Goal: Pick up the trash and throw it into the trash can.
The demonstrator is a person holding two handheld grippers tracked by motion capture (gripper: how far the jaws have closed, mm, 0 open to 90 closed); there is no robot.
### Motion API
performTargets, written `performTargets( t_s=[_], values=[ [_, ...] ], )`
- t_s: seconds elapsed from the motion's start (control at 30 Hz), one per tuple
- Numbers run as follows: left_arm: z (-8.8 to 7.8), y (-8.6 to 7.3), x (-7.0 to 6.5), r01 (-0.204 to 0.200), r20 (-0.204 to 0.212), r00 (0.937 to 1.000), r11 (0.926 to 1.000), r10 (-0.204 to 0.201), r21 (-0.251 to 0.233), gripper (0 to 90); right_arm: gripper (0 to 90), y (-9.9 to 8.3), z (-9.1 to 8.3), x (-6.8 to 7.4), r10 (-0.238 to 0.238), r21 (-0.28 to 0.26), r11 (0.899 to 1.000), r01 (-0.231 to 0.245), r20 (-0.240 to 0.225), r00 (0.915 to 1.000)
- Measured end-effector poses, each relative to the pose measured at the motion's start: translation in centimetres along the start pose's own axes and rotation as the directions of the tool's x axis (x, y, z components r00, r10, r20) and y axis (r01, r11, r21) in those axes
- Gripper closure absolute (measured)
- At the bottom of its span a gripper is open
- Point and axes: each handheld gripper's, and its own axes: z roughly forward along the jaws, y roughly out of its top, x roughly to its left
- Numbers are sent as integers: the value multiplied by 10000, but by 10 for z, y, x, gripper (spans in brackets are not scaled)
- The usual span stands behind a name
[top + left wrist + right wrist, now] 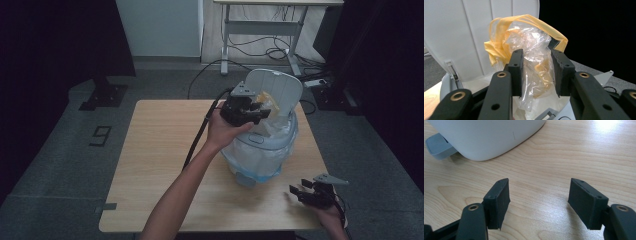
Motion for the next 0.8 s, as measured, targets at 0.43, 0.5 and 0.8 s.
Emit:
performTargets(
  t_s=[0.43,0.5,0.8],
  values=[
    [4,-2,4,321,-390,9987,9995,-319,38,279,329,0,-1,-1,32,-6,10000,-32,-11,10000],
    [0,-5,5,344,-302,9990,9994,-342,44,281,329,0,-1,-1,29,-14,10000,-29,-7,10000],
    [-23,-23,8,297,-98,9995,9996,-297,9,284,329,0,-1,-1,-17,27,10000,17,14,10000]
  ],
)
